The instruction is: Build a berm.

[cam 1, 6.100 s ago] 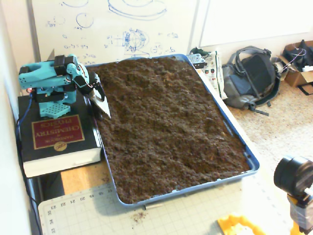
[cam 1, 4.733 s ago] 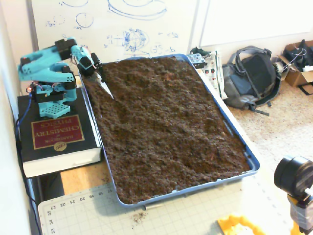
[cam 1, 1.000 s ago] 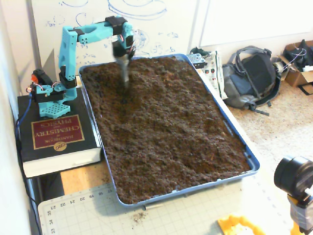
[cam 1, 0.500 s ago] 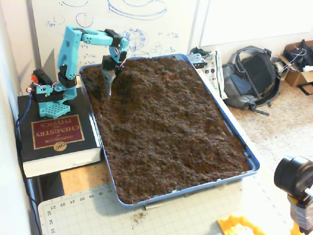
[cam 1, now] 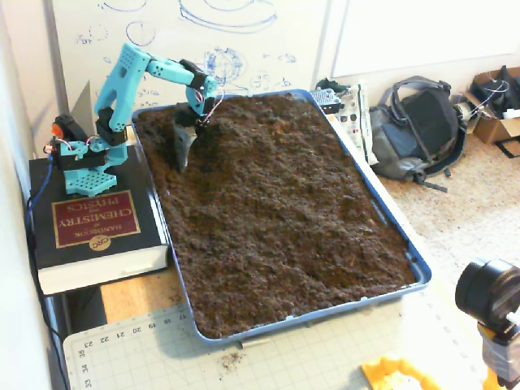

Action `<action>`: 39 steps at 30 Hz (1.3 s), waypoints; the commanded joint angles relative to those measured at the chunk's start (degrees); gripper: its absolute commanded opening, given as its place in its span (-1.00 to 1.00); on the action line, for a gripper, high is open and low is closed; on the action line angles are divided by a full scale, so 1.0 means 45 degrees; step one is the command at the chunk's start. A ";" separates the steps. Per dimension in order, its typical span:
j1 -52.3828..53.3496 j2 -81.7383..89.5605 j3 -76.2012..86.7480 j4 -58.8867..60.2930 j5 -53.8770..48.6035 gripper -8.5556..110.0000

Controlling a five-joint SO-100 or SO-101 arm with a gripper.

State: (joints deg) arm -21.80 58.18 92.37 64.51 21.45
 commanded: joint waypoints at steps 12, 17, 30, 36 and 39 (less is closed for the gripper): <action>0.1016 -0.1172 -0.5918 -0.0312 -0.0293 -0.85; 0.1406 -0.0879 -0.6641 -0.0293 -0.1328 -0.85; 0.2227 0.1426 -0.6758 -0.0293 -0.3398 -0.85; 0.2246 0.2461 -0.6797 -0.0469 -0.4258 -0.85; 0.2266 0.3086 -0.6738 -0.0410 -0.4512 -0.85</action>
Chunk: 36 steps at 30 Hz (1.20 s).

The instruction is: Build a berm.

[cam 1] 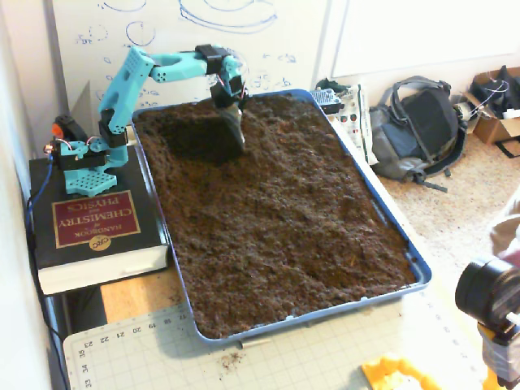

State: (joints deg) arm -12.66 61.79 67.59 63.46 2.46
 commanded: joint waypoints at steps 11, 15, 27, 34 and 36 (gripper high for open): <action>0.2930 0.5234 0.2285 0.4785 -0.2871 -0.85; 0.5430 0.5488 0.3906 0.5996 -0.4629 -0.85; 0.8242 0.3691 0.7891 0.0723 -0.5859 -0.85; 0.7617 0.3086 0.9023 -0.0332 -0.5801 -0.85; 0.7344 0.2949 0.9160 -0.0371 -0.5801 -0.85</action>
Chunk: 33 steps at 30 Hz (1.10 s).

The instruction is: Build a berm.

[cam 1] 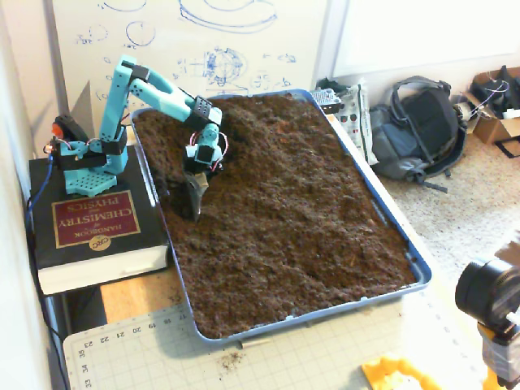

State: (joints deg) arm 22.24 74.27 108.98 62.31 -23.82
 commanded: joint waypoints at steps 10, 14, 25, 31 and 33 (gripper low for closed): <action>-0.1934 -0.1543 -0.0996 -0.0234 0.0195 -0.85; -0.2441 -0.2578 -0.2422 -0.0234 0.0977 -0.85; -0.2598 -0.5977 -0.8594 -0.0234 0.1250 -0.85; -0.2617 -0.6895 -1.1055 -0.0215 0.1270 -0.85; -0.2617 -0.6875 -1.1348 -0.0215 0.1270 -0.85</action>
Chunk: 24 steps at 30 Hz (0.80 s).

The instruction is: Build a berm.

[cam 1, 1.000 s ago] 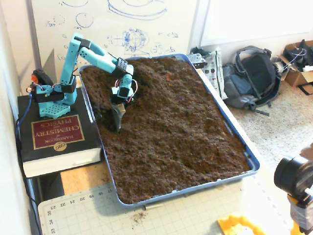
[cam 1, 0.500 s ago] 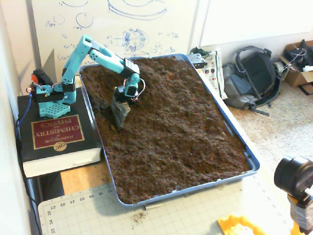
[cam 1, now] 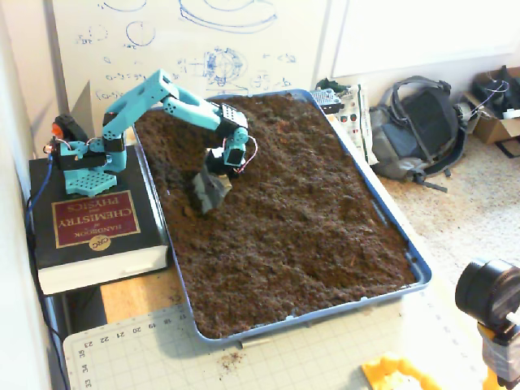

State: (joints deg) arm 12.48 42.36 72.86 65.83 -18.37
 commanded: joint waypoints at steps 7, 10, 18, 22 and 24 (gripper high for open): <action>-0.0449 0.1504 -0.3457 -0.0859 0.0059 -0.85; -0.0469 0.2207 -0.3379 -0.0840 0.0059 -0.85; -0.0469 0.3457 -0.3496 -0.0840 0.0059 -0.85; -0.0488 0.3926 -0.3535 -0.0996 0.0059 -0.85; -0.0605 0.4199 -0.3555 -0.0996 0.0059 -0.85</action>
State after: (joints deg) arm 11.87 48.08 66.45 64.60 -18.28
